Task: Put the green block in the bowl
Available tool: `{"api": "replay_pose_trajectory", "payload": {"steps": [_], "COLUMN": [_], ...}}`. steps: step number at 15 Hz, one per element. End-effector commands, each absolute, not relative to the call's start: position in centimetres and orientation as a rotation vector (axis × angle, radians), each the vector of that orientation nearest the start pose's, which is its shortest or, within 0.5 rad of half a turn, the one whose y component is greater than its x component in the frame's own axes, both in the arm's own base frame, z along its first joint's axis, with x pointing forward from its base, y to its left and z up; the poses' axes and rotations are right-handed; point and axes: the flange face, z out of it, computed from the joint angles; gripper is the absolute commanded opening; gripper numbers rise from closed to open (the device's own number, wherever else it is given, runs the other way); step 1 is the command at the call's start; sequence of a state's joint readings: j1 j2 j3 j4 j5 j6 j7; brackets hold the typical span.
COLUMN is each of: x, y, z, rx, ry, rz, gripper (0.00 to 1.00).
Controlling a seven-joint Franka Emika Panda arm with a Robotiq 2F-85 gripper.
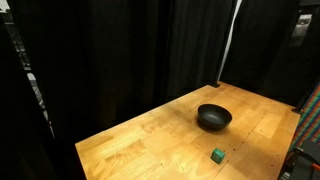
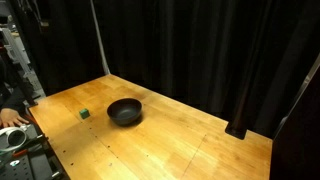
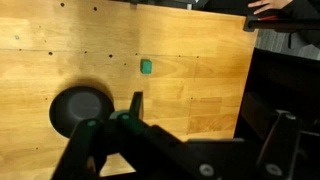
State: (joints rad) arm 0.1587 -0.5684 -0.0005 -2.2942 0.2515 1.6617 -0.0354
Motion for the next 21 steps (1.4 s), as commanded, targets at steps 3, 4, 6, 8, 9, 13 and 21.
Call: {"api": "replay_pose_trajectory", "payload": {"steps": [3,4,6,8,9,13,21], "x": [36.5,36.4,36.8,36.9,37.1,37.2,36.1], "y": [8.3,8.3,10.6,13.1,14.2,17.8,18.0], "z": [56.4,56.5,53.1,49.1,47.2,38.6,25.2], "rx": [-2.884,-2.884,-2.940,-2.945,-2.954,-2.975,-3.004], "ry": [-0.238,-0.238,-0.268,-0.357,-0.389,-0.447,-0.422], "rz": [0.095,0.093,0.155,0.191,0.198,0.080,-0.035], "gripper": [1.00,1.00,1.00,1.00,1.00,1.00,1.00]}}
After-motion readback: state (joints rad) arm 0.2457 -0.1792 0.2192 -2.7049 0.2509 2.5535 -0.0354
